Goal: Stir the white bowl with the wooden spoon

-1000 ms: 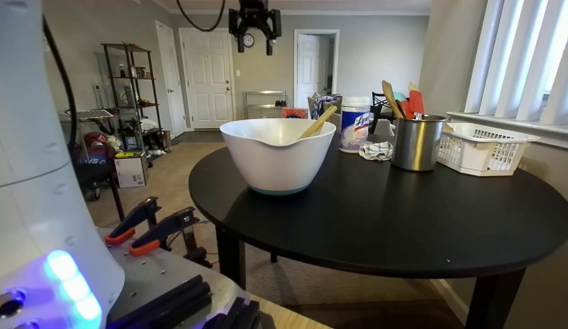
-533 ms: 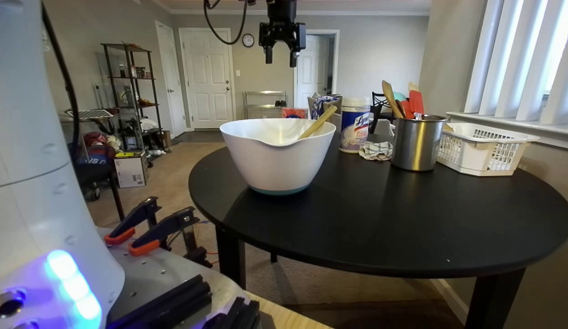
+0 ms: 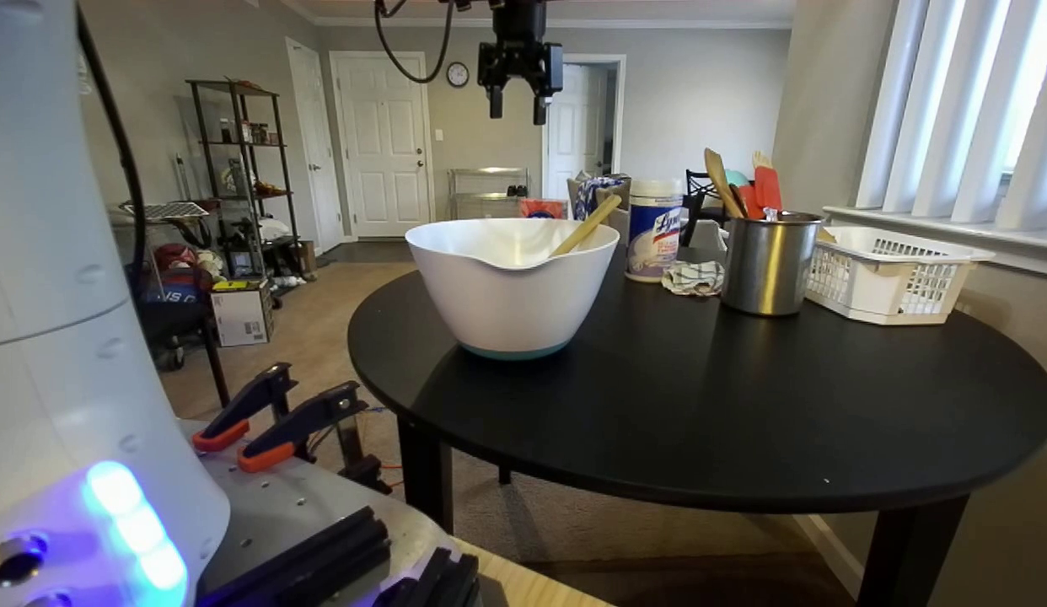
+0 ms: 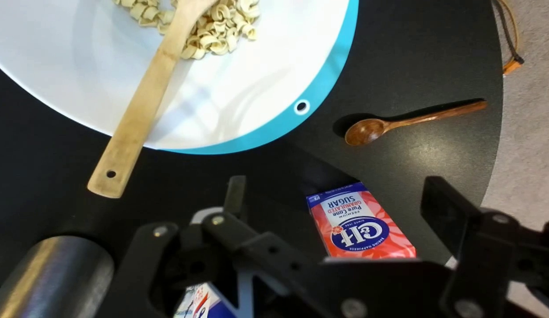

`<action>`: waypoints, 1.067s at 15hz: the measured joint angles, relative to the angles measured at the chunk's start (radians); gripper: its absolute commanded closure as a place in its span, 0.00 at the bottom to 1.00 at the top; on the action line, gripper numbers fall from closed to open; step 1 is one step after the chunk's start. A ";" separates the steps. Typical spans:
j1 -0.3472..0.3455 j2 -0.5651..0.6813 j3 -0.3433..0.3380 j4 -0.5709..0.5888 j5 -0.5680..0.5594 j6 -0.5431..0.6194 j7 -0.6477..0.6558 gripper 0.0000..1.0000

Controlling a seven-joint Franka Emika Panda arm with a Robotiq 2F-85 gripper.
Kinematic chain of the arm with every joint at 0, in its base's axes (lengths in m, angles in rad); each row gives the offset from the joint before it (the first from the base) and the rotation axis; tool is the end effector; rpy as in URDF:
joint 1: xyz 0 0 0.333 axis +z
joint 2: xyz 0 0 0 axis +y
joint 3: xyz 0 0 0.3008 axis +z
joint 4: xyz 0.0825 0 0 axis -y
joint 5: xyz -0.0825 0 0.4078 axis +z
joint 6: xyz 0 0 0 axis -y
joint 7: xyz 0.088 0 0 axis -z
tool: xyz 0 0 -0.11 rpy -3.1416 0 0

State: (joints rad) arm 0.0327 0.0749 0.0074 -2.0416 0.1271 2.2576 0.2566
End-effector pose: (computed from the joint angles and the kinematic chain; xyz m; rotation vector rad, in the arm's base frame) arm 0.5983 0.0277 0.3893 -2.9802 0.4356 -0.1871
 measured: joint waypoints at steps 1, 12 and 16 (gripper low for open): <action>0.000 0.002 -0.001 0.000 -0.001 0.000 0.000 0.00; -0.003 0.006 0.002 0.000 0.020 -0.003 -0.211 0.00; -0.036 0.003 -0.008 0.005 0.061 -0.046 -0.484 0.00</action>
State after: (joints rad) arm -0.0034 0.0777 -0.0002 -2.0367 0.1876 2.2117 -0.2276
